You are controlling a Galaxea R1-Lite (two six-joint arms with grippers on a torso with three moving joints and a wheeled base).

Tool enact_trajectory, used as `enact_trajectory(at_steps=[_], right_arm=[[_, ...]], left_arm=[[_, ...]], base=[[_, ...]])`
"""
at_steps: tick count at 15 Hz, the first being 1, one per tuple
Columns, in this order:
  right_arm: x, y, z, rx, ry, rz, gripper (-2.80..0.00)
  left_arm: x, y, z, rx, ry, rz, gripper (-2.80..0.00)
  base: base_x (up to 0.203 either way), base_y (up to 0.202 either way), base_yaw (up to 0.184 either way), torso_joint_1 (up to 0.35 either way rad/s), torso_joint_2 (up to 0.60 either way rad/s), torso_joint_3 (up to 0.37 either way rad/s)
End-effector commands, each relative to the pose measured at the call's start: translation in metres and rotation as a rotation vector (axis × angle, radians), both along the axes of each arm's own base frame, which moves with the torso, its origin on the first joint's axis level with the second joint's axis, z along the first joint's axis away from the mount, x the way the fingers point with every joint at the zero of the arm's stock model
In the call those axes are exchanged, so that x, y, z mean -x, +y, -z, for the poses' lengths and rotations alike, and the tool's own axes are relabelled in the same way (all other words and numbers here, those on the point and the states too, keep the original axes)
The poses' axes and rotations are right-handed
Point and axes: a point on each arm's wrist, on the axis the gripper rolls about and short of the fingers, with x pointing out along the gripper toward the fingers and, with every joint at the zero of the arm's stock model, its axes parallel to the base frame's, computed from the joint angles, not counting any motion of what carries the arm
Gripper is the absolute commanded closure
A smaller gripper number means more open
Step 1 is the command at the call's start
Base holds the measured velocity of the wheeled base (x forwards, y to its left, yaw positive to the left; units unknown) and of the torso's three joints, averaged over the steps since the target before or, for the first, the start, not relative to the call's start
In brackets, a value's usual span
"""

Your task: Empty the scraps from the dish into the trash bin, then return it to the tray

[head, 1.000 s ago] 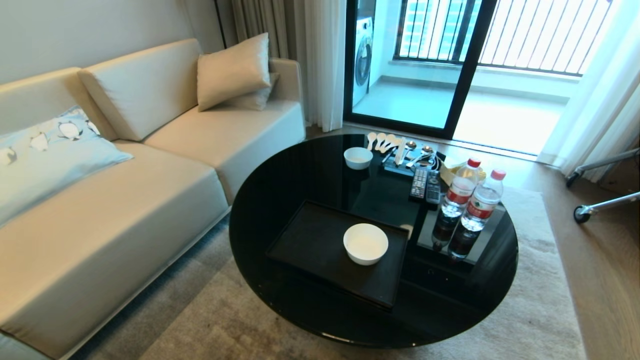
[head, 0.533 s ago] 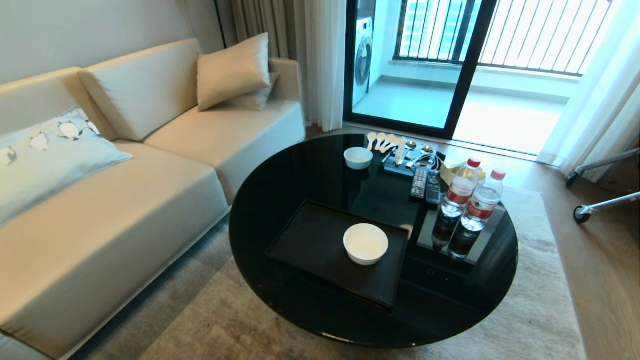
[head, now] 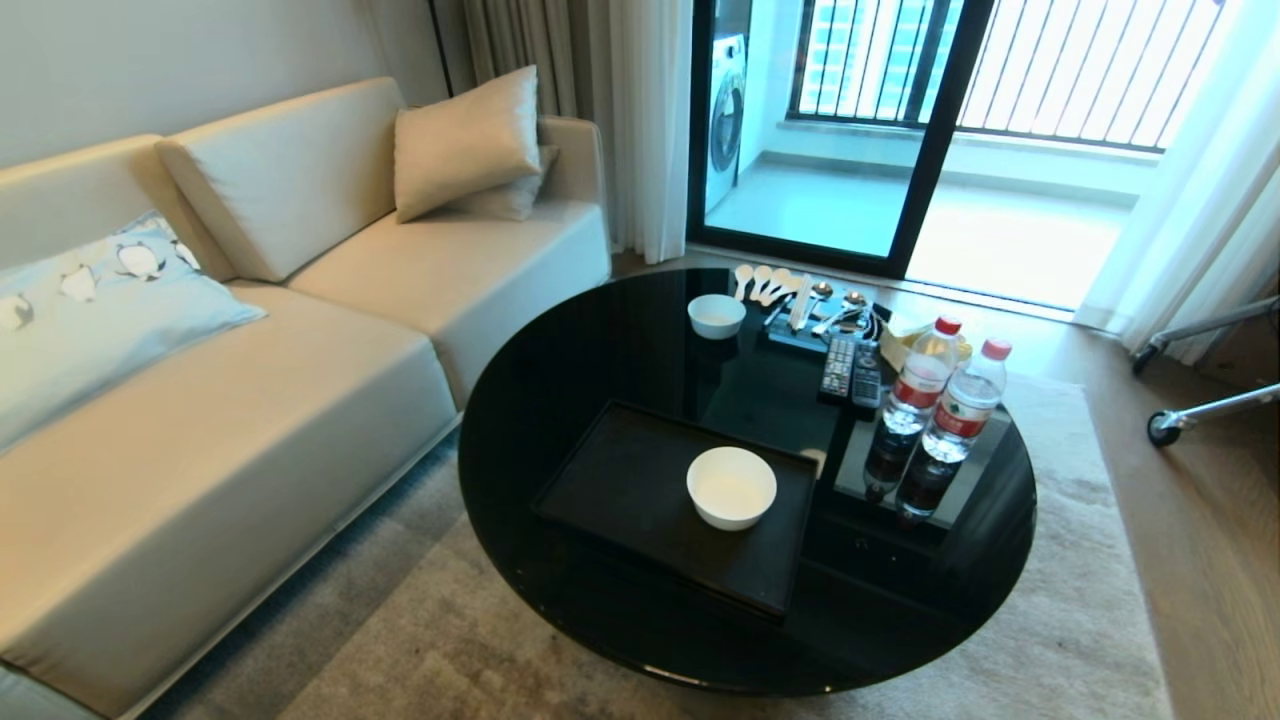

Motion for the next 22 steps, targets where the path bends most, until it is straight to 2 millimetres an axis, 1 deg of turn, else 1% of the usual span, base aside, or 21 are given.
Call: enact_trajectory(at_steps=[1, 22], right_arm=[[-0.0001, 0.0000, 0.0000, 0.001, 0.002, -0.001, 0.00], [-0.0001, 0.0000, 0.0000, -0.003, 0.002, -0.003, 0.00]], left_arm=[[0.0000, 0.0000, -0.0001, 0.001, -0.001, 0.000, 0.00], [0.0000, 0.0000, -0.0001, 0.001, -0.001, 0.000, 0.00]], base=[[0.000, 0.000, 0.000, 0.000, 0.00, 0.000], [0.000, 0.000, 0.000, 0.000, 0.00, 0.000]])
